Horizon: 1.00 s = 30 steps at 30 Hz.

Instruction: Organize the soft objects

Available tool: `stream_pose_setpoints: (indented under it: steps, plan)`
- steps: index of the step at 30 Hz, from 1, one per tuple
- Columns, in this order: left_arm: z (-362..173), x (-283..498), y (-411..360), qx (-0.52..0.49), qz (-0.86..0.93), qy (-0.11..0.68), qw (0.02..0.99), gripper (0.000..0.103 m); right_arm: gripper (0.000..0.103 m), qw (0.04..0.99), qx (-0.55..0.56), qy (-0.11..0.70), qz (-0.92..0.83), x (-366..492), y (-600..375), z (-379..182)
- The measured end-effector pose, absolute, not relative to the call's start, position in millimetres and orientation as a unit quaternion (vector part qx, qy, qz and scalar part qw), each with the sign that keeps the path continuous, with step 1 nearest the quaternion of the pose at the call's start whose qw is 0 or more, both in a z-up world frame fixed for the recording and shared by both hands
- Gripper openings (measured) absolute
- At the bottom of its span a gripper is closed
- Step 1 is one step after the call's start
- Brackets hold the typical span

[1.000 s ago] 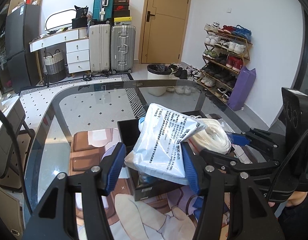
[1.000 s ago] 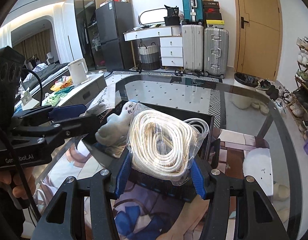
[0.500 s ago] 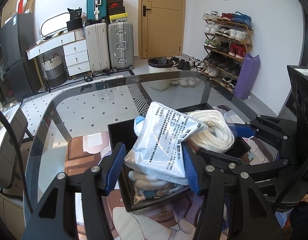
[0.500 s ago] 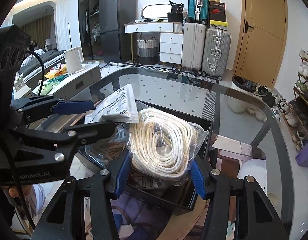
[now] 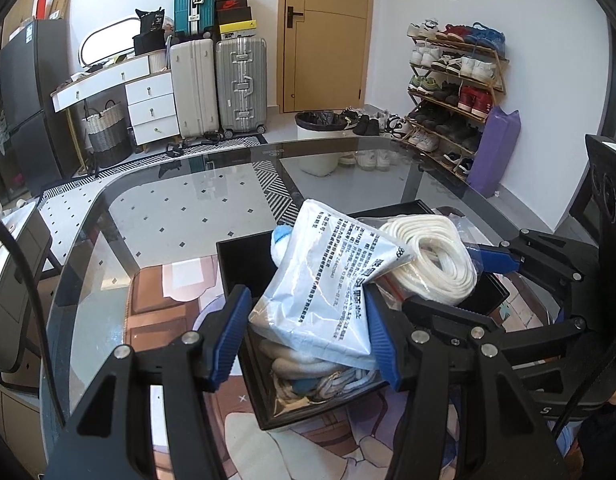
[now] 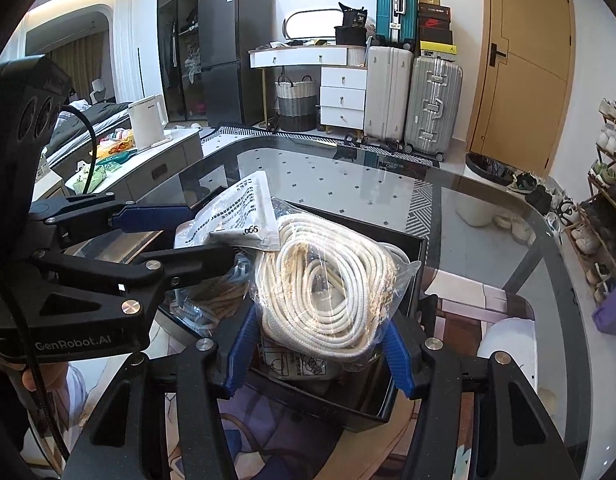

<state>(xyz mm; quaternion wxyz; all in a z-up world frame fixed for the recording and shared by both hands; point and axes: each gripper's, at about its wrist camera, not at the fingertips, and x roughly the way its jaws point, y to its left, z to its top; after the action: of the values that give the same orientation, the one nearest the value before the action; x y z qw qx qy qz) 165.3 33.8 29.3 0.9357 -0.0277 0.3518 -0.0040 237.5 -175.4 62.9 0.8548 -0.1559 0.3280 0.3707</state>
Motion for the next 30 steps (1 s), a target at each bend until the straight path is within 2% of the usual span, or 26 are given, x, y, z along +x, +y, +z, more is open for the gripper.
stream_pose_setpoints:
  steps: [11, 13, 15, 18, 21, 23, 30]
  plan:
    - [31.1, 162.9, 33.7, -0.037, -0.013, 0.354, 0.934, 0.058, 0.061, 0.852, -0.157, 0.326, 0.378, 231.8, -178.5, 64.9]
    - [31.5, 161.1, 36.9, -0.043, -0.014, 0.353, 0.934, 0.058, 0.077, 0.851, -0.154, 0.318, 0.388, 229.0, -179.7, 68.9]
    - [33.0, 159.2, 38.4, -0.05, -0.015, 0.353, 0.934, 0.058, 0.088, 0.854, -0.155, 0.304, 0.393, 222.3, -182.5, 71.9]
    - [34.7, 155.5, 37.4, -0.052, -0.014, 0.352, 0.935, 0.061, 0.089, 0.858, -0.157, 0.29, 0.394, 214.7, -186.8, 75.4]
    - [37.3, 150.7, 35.6, -0.047, -0.014, 0.346, 0.937, 0.069, 0.093, 0.863, -0.156, 0.285, 0.387, 210.8, -192.8, 77.9]
    - [40.1, 146.6, 32.9, -0.043, -0.014, 0.34, 0.939, 0.08, 0.096, 0.867, -0.153, 0.282, 0.382, 208.7, -197.7, 79.9]
    - [50.0, 127.4, 32.3, -0.036, -0.006, 0.306, 0.951, 0.099, 0.102, 0.872, -0.143, 0.27, 0.382, 195.9, -211.4, 85.0]
